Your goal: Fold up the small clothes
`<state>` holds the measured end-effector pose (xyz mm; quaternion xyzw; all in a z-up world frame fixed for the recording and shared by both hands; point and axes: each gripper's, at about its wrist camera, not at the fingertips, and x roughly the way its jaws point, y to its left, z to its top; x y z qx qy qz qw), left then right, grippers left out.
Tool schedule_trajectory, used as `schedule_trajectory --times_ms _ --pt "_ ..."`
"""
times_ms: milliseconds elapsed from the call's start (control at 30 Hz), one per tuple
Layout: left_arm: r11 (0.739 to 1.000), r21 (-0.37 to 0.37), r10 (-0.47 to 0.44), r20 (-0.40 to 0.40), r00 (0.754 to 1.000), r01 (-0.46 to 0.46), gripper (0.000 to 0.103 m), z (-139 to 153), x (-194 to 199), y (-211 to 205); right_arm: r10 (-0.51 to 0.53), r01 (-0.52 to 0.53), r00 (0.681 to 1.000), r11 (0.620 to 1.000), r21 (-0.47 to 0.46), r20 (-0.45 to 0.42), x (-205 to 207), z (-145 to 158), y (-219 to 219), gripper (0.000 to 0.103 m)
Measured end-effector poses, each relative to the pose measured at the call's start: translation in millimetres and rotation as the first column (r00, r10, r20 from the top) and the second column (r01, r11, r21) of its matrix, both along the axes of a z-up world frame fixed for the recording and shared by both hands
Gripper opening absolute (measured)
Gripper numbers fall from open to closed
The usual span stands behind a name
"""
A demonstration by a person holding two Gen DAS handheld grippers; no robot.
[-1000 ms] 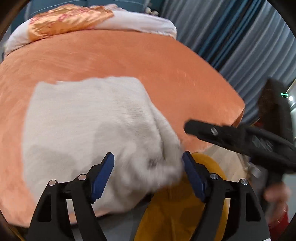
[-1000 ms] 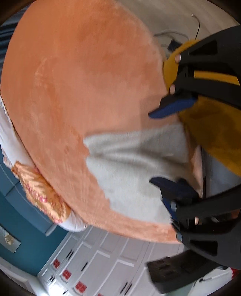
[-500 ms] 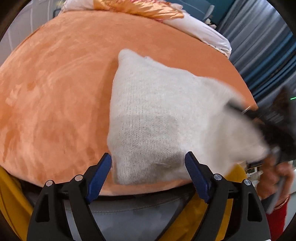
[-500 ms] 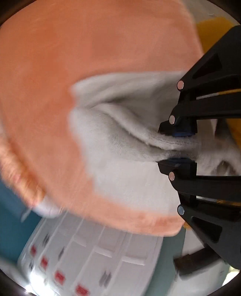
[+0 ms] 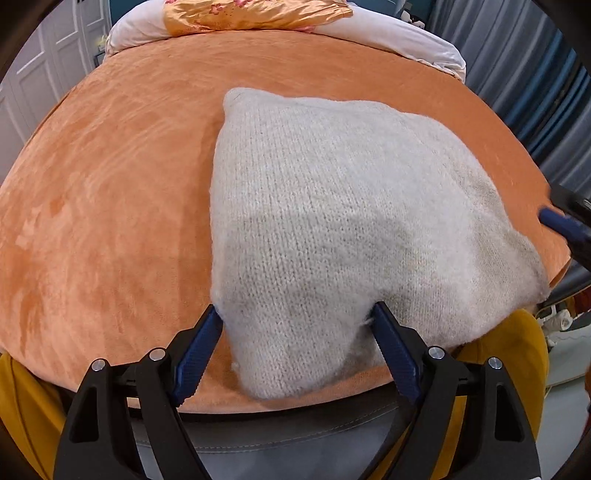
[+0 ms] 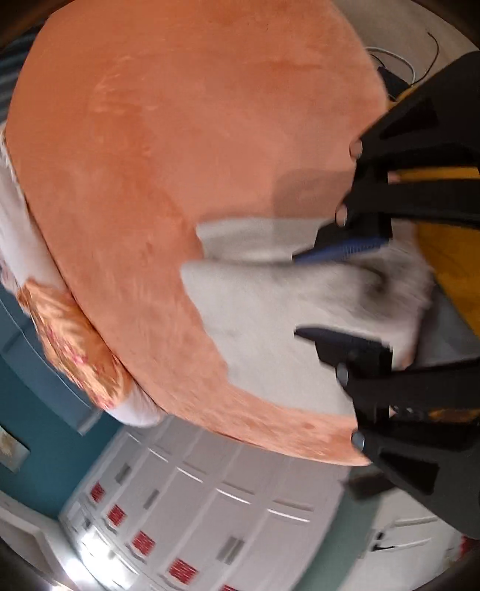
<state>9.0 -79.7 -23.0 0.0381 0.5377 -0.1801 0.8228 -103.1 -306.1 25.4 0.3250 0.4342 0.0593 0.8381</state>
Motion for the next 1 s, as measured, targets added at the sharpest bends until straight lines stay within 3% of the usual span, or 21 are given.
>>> schedule_trajectory --times_ms 67,167,200,233,300,333,400,433,467,500,533,600,700,800,867,933,1000 --pt "1.000 -0.009 0.012 -0.001 1.000 -0.012 0.080 3.4 -2.1 0.6 0.075 -0.078 0.996 0.996 -0.052 -0.046 -2.7 -7.4 27.0 0.057" --pt "0.999 -0.039 0.026 0.026 0.999 -0.025 0.079 14.4 -7.0 3.4 0.099 -0.115 0.986 0.986 -0.118 -0.133 0.1 -36.4 47.9 0.056" --pt "0.999 -0.040 0.027 0.040 0.999 -0.026 0.079 18.0 -5.6 3.5 0.096 -0.113 0.984 0.987 -0.111 -0.151 2.3 -44.1 49.6 0.049" --pt "0.999 -0.040 0.030 0.059 0.998 -0.027 0.079 22.7 -6.3 3.7 0.097 -0.111 0.984 0.989 -0.092 -0.148 2.5 -47.3 50.2 0.026" --pt "0.998 -0.049 0.032 0.076 0.997 -0.028 0.079 28.3 -6.1 4.8 0.074 -0.074 0.997 0.997 -0.012 -0.037 -7.4 -29.7 42.2 0.017" --pt "0.998 -0.052 0.033 0.080 0.996 -0.029 0.079 30.2 -6.0 5.2 0.039 -0.043 0.996 0.998 0.049 0.075 -20.0 -10.6 31.1 0.014" --pt "0.998 -0.054 0.032 0.091 0.995 -0.028 0.079 31.2 -4.8 4.1 -0.020 0.009 0.993 0.996 0.091 0.117 -32.4 -2.5 15.1 0.014" --pt "0.999 -0.036 0.026 0.089 0.996 -0.023 0.079 27.1 -3.3 0.9 -0.041 0.034 0.997 0.994 0.104 0.070 -34.1 -15.0 5.8 0.013" --pt "1.000 -0.023 0.017 0.078 0.997 -0.015 0.079 21.9 -3.0 -1.7 -0.046 0.046 0.999 0.997 0.068 -0.004 -32.7 -32.5 3.5 0.013" --pt "1.000 -0.007 0.009 0.066 0.998 -0.009 0.080 14.9 -2.0 -5.5 -0.034 0.031 0.990 0.999 -0.024 -0.133 -27.5 -62.0 5.9 0.013" --pt "1.000 0.023 -0.001 0.065 0.998 -0.001 0.081 7.4 -2.1 -10.5 -0.013 0.004 0.981 0.999 -0.048 -0.195 -25.0 -78.6 10.4 0.013" --pt "0.997 0.078 -0.027 0.087 0.996 0.020 0.083 -1.1 -1.7 -16.4 -0.009 -0.006 0.980 0.997 -0.072 -0.200 -27.9 -80.6 18.9 0.014" --pt "0.997 0.076 -0.019 0.096 0.995 0.011 0.083 0.7 -0.9 -15.5 -0.024 0.003 0.983 0.993 -0.117 -0.181 -28.3 -57.4 22.5 0.019" --pt "0.998 0.067 -0.004 0.077 0.997 -0.001 0.083 2.9 1.8 -14.9 -0.055 0.043 0.992 0.994 -0.102 -0.116 -23.9 -28.7 20.1 0.027" --pt "0.997 0.072 -0.006 0.075 0.997 0.000 0.083 2.1 2.0 -16.1 -0.077 0.071 0.996 0.992 -0.104 -0.053 -14.7 -8.9 10.5 0.052" --pt "0.997 0.082 -0.005 0.082 0.997 -0.002 0.083 2.1 -0.1 -18.2 -0.076 0.072 0.996 0.992 -0.102 -0.040 5.1 -4.7 4.7 0.060" --pt "0.996 0.093 -0.006 0.086 0.996 -0.002 0.083 3.0 -0.9 -19.3 -0.063 0.056 0.996 0.992 -0.114 -0.059 31.5 -15.4 3.1 0.060"
